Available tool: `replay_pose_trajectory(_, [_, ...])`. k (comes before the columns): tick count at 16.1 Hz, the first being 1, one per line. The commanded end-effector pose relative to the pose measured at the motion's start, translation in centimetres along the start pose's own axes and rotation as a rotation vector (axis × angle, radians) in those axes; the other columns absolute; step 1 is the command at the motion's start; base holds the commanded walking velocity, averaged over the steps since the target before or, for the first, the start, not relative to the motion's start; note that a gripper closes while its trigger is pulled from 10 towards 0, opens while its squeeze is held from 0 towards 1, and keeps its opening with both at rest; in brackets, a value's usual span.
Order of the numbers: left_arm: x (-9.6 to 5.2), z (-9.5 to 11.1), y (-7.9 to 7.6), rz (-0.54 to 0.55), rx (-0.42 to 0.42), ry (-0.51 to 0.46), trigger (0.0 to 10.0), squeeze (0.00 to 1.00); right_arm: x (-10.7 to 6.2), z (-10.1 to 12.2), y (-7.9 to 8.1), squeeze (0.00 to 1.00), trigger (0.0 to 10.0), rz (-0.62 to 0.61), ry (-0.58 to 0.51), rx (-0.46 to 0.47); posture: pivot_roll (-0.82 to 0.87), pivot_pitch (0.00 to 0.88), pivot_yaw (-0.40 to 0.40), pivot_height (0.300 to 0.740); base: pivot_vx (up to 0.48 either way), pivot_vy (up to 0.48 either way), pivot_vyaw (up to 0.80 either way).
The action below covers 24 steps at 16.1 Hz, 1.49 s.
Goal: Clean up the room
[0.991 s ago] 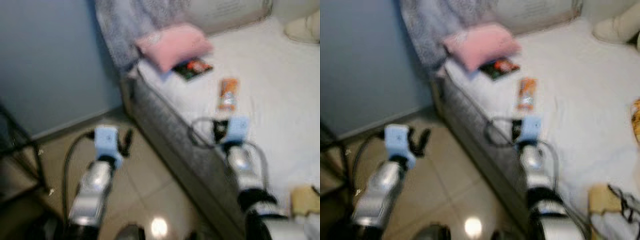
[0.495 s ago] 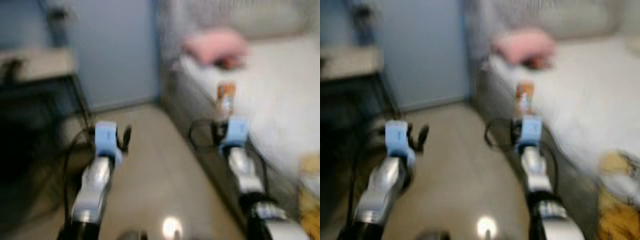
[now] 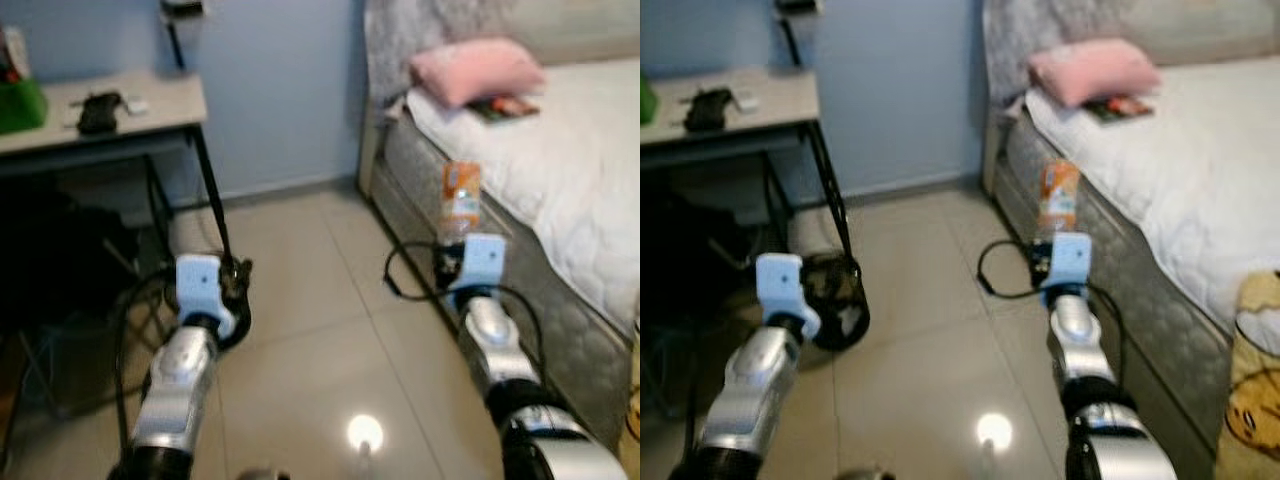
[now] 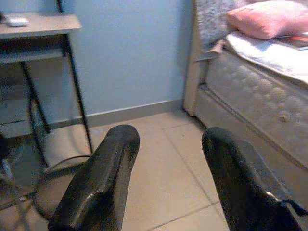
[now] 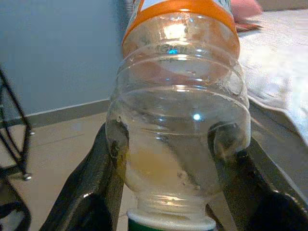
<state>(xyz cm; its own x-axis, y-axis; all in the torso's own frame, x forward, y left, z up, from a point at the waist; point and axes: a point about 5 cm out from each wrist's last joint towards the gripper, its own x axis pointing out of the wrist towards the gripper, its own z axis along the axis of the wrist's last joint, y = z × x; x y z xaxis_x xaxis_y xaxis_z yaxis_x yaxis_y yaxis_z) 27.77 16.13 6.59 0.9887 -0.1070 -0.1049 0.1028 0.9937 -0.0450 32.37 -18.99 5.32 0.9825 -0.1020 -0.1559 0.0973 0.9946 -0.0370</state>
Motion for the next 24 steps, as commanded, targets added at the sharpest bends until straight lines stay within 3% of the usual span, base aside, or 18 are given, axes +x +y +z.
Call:
replay_pose_trajectory(1, [0.3, 0.6, 0.0, -0.005, -0.006, -0.028, 10.0, 0.0, 0.3, 0.6, 0.0, 0.0, 10.0, -0.009, -0.024, 0.01, -0.04, 0.0, 0.034, 0.74, 0.409, 0.251, 0.0])
replay_pose_trajectory(4, [0.0, 0.5, 0.1, -0.017, -0.019, -0.036, 10.0, 0.0, 0.4, 0.8, 0.4, 0.0, 10.0, 0.001, -0.028, 0.002, -0.03, 0.0, 0.031, 0.74, 0.415, 0.162, 0.0])
replay_pose_trajectory(6, [-0.9, 1.1, 0.3, -0.044, -0.002, -0.068, 10.0, 0.0, -0.5, 0.8, -0.1, 0.0, 10.0, 0.01, -0.082, -0.024, -0.02, 0.0, 0.028, 0.74, 0.416, 0.12, 0.0])
replay_pose_trajectory(8, [-1.8, 1.7, 0.1, -0.092, 0.042, -0.106, 10.0, 0.0, -1.8, 0.5, 0.2, 0.0, 10.0, 0.077, -0.13, -0.072, -0.01, 0.0, 0.022, 0.74, 0.42, 0.0, 0.0])
replay_pose_trajectory(11, [-3.8, 2.0, -1.2, -0.222, 0.19, -0.156, 10.0, 0.0, -5.6, -1.4, 0.4, 0.0, 10.0, 0.172, -0.145, -0.107, 0.01, 0.0, 0.01, 0.74, 0.434, 0.0, 0.0])
replay_pose_trajectory(13, [-4.2, 1.4, -1.3, -0.2, 0.18, -0.132, 10.0, 0.0, -6.4, -2.5, 0.4, 0.0, 10.0, 0.175, -0.101, -0.093, 0.01, 0.0, 0.0, 0.74, 0.435, 0.0, 0.0])
replay_pose_trajectory(14, [-4.1, 0.9, -1.1, -0.167, 0.164, -0.094, 10.0, 0.0, -6.4, -2.5, 0.9, 0.0, 10.0, 0.179, -0.087, -0.072, 0.01, 0.0, -0.012, 0.74, 0.0, 0.0, 0.0])
replay_pose_trajectory(16, [-4.0, 1.2, -1.1, -0.141, 0.11, -0.106, 10.0, 0.0, -5.8, -1.8, 1.8, 0.0, 10.0, 0.18, -0.077, -0.023, 0.01, 0.0, -0.018, 0.74, 0.186, 0.154, 0.0])
replay_pose_trajectory(18, [-3.6, 0.9, -0.4, -0.068, 0.078, -0.077, 10.0, 0.0, -5.2, -1.4, 1.8, 0.0, 10.0, 0.175, -0.075, -0.013, 0.02, 0.0, -0.02, 0.74, 0.176, 0.386, 0.0])
replay_pose_trajectory(20, [-3.6, -0.5, 2.9, 0.229, -0.15, 0.035, 10.0, 0.0, -4.9, -1.3, 0.8, 0.0, 10.0, 0.08, -0.055, 0.078, 0.01, 0.0, -0.013, 0.74, 0.0, 0.0, 0.0])
replay_pose_trajectory(21, [-4.4, -0.8, 4.4, 0.333, -0.118, 0.064, 10.0, 0.0, -5.1, -1.8, 0.3, 0.0, 10.0, 0.046, -0.03, 0.092, 0.0, 0.0, -0.008, 0.74, 0.0, 0.0, 0.0])
replay_pose_trajectory(22, [-4.5, -0.8, 4.1, 0.302, -0.072, 0.064, 10.0, 0.0, -5.2, -1.9, 0.2, 0.0, 10.0, 0.042, -0.027, 0.089, 0.0, 0.0, -0.006, 0.74, 0.0, 0.0, 0.0])
replay_pose_trajectory(23, [-4.6, -0.5, 3.4, 0.242, -0.055, 0.035, 10.0, 1.0, -5.3, -1.9, 0.4, 0.0, 10.0, 0.043, -0.03, 0.081, 0.0, 0.0, -0.002, 0.74, 0.0, 0.0, 0.0])
replay_pose_trajectory(24, [-4.6, -0.4, 3.2, 0.228, -0.074, 0.014, 10.0, 1.0, -5.3, -1.9, 0.5, 0.0, 10.0, 0.046, -0.032, 0.078, -0.01, 0.0, -0.001, 0.74, 0.0, 0.0, 0.0])
